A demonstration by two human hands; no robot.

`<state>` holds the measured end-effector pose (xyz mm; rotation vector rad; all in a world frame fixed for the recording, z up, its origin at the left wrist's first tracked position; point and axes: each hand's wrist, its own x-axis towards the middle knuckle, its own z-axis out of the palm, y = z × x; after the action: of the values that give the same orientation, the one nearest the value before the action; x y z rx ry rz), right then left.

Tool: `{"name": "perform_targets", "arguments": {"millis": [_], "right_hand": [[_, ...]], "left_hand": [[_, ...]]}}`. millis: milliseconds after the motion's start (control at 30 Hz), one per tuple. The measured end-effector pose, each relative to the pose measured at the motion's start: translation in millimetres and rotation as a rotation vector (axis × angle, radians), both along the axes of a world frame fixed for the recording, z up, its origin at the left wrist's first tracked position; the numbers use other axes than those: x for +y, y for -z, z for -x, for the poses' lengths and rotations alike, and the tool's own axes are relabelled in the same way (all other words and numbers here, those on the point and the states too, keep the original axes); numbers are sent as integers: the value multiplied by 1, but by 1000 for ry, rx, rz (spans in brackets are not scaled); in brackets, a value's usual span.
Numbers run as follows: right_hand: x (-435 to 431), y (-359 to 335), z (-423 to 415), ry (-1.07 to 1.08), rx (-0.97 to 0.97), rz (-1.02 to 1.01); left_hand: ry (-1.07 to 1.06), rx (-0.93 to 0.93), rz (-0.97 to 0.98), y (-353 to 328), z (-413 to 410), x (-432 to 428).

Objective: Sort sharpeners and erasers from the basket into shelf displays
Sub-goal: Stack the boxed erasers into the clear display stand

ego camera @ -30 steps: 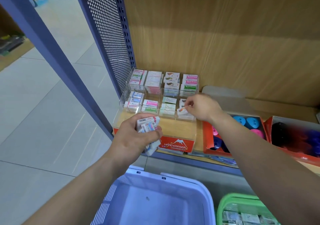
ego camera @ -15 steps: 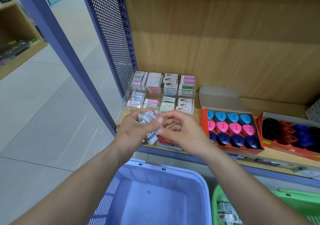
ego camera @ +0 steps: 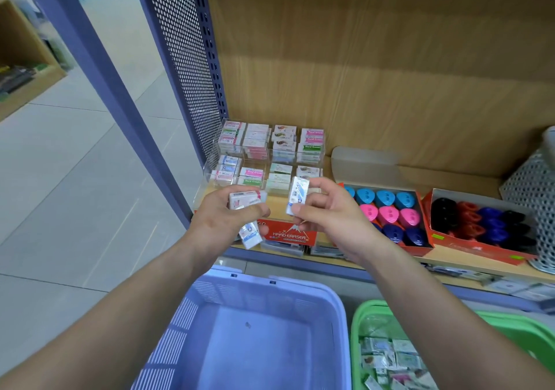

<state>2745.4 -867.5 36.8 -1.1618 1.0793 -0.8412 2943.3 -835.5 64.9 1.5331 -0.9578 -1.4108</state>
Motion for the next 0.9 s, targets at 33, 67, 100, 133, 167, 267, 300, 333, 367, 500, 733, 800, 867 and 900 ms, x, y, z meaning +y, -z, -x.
{"name": "perform_targets", "arguments": {"millis": [33,67,100,133,167,267,300,333,367,500,733,800,867,900], "right_hand": [[-1,2,3,-9,-8,3],[-3,3,4,-19,-14,1],[-5,5,6,-25,-8,-3],[-7,6,7,-21,17,-12],[-10,7,7,-7,48,-28],[-19,12,8,75,104,-95],[-23,15,7,102,130,-104],[-28,18,7,120,173,-101],[-33,20,7,130,226,-90],[-56,28,2,113,328,-15],[-109,41,-40,98,341,63],[-125,45,-58,86,341,84],[-141,48,-80,63,360,143],[-149,49,-92,64,381,183]], "left_hand": [[1,-6,0,0,0,-1],[2,-8,0,0,-1,-2],[2,-9,-2,0,-2,-2],[1,-11,-6,1,-3,-3],[1,-17,-9,2,-5,-4],[12,-64,-1,7,-10,-5],[18,-83,0,9,-12,-6],[21,-101,-2,10,-14,-6],[23,-121,-4,12,-17,-6],[43,-225,9,22,-30,-8],[-35,-236,16,23,-51,-14],[-63,-239,24,21,-57,-17],[-93,-260,38,19,-65,-20],[-114,-263,45,18,-68,-20]]}}
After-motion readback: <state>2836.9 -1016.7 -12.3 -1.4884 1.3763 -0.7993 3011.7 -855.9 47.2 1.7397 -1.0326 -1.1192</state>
